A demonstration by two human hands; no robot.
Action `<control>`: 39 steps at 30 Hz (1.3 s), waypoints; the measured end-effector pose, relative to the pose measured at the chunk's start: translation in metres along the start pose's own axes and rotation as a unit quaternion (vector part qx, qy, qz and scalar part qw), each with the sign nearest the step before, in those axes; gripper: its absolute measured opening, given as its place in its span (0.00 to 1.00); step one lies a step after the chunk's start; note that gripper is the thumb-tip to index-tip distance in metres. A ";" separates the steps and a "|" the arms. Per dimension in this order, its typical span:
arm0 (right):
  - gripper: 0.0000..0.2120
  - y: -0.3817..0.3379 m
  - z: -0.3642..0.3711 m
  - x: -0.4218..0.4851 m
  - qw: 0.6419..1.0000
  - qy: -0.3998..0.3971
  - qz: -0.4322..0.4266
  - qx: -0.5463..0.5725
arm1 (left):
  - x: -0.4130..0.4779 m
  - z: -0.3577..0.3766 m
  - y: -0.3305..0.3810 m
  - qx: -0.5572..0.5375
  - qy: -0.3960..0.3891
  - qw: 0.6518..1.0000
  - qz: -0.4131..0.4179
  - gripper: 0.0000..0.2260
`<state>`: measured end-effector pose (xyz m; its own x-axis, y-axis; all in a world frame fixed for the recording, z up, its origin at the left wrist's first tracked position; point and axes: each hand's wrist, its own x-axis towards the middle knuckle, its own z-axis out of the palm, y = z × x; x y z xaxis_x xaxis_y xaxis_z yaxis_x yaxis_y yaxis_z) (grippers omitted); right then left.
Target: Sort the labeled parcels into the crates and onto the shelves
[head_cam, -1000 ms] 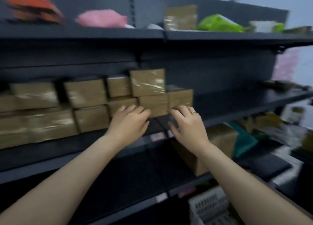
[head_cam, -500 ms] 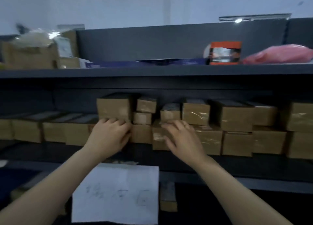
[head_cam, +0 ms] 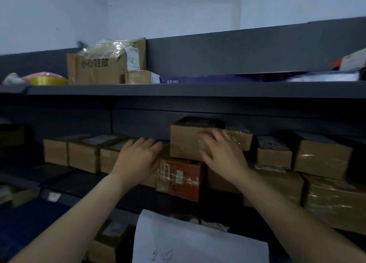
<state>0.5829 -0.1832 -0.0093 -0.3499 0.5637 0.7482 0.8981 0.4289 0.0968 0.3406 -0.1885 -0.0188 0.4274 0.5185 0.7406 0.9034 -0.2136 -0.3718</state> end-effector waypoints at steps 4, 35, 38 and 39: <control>0.26 0.003 0.015 0.033 0.996 0.030 0.079 0.018 | 0.031 0.027 -0.004 -0.053 0.017 0.998 -0.006 0.16; 0.26 -0.076 0.015 0.037 0.758 0.067 0.411 0.501 | 0.043 0.020 -0.005 -0.712 -0.093 0.617 -0.322 0.14; 0.27 -0.073 0.007 0.033 0.730 0.065 0.421 0.534 | 0.037 0.012 -0.004 -0.748 -0.044 0.541 -0.382 0.08; 0.26 -0.071 0.003 0.032 0.718 0.060 0.427 0.546 | 0.036 0.008 -0.003 -0.759 -0.038 0.512 -0.401 0.09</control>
<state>0.5075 -0.1934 0.0056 0.2891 0.9135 0.2862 0.0044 0.2977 -0.9547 0.3524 -0.1630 0.0046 -0.0529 0.9618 0.2685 -0.2018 -0.2737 0.9404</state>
